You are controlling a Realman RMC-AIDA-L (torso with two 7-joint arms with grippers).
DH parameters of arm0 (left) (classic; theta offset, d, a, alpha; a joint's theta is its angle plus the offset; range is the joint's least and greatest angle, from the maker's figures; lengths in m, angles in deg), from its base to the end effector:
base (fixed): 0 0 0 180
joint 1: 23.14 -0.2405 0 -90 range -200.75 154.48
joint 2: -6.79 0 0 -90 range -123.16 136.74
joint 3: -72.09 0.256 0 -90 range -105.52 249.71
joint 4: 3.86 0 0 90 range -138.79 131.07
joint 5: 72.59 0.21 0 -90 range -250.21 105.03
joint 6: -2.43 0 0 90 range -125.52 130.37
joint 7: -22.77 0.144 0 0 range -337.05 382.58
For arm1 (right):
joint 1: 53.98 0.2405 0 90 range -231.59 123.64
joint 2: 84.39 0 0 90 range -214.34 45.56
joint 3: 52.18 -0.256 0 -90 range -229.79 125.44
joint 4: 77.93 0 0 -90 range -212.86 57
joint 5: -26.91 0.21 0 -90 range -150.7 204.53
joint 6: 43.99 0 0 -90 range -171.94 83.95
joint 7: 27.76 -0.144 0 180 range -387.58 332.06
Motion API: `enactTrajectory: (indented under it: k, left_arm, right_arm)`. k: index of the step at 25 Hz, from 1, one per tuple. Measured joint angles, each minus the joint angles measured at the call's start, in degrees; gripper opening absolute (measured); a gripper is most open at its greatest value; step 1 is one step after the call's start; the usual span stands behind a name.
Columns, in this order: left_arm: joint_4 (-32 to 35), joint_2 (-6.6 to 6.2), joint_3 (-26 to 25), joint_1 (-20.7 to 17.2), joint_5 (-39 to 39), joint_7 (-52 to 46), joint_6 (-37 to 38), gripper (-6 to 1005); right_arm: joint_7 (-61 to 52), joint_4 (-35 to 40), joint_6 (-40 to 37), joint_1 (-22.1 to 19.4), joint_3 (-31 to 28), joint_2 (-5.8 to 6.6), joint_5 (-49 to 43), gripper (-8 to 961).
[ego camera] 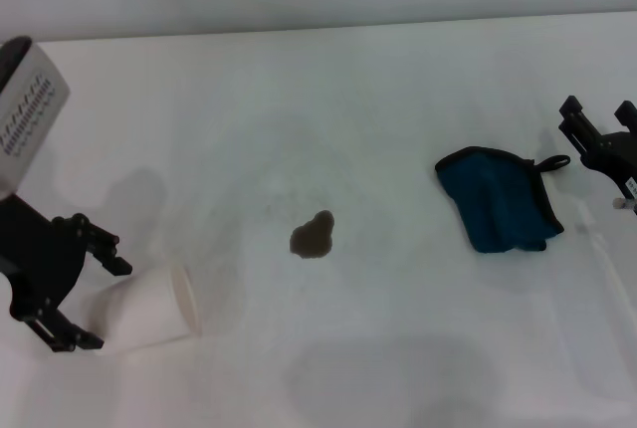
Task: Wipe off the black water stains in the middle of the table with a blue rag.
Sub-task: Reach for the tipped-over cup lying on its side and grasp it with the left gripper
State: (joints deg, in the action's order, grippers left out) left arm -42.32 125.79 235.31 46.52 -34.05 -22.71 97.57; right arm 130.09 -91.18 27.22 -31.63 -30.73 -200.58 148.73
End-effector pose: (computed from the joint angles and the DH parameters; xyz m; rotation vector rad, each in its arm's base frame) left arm -0.2368 0.3639 0.0143 2.8714 -0.2751 -0.5231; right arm 0.3777 0.2763 -0.0186 -1.4770 0.9144 0.7528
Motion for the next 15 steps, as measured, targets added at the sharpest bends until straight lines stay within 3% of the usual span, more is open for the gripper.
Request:
enactTrajectory:
  k: [15]
  left_arm:
    - [6.7,-0.09,-0.1,-2.9,-2.1,0.4,-6.7,811]
  right_arm:
    - [-0.1,-0.8,1.3,-0.1,0.5,0.18,-0.2,853]
